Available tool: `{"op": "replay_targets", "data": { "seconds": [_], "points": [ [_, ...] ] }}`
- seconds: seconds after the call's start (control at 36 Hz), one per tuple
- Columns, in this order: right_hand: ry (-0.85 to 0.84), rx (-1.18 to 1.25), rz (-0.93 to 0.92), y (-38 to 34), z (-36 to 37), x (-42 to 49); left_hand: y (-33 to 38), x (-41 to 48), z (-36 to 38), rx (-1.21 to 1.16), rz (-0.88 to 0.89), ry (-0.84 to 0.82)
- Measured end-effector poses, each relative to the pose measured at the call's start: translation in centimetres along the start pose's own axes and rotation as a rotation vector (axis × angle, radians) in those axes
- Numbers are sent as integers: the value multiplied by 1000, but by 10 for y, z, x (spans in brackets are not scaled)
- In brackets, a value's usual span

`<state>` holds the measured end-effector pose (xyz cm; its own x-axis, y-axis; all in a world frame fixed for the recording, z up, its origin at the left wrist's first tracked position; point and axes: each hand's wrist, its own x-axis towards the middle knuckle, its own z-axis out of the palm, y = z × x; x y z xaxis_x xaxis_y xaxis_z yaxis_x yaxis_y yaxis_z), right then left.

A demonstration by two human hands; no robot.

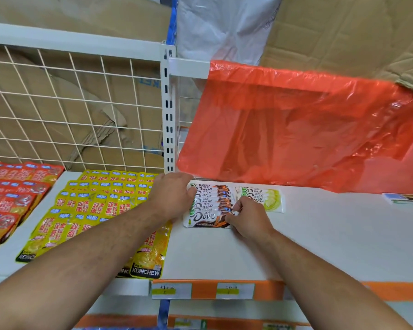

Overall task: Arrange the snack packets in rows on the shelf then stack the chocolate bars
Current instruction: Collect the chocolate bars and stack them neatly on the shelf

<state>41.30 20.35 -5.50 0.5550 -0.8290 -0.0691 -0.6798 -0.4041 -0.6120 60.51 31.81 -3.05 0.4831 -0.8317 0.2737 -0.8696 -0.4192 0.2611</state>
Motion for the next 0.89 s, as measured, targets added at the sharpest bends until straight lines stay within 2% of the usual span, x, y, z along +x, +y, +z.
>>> {"op": "replay_targets", "data": {
  "seconds": [0.22,0.44,0.58,0.89],
  "points": [
    [70,-40,35,6,-8,-13,18,0,7,2,93,-36],
    [64,-264,3,45,-39,-45,72,2,35,26,304,-105],
    [35,-455,17,79,-67,-71,119,-1,49,56,421,-207],
    [97,-345,111,172,-142,-110,241,-9,72,74,545,-233]
  ]
}}
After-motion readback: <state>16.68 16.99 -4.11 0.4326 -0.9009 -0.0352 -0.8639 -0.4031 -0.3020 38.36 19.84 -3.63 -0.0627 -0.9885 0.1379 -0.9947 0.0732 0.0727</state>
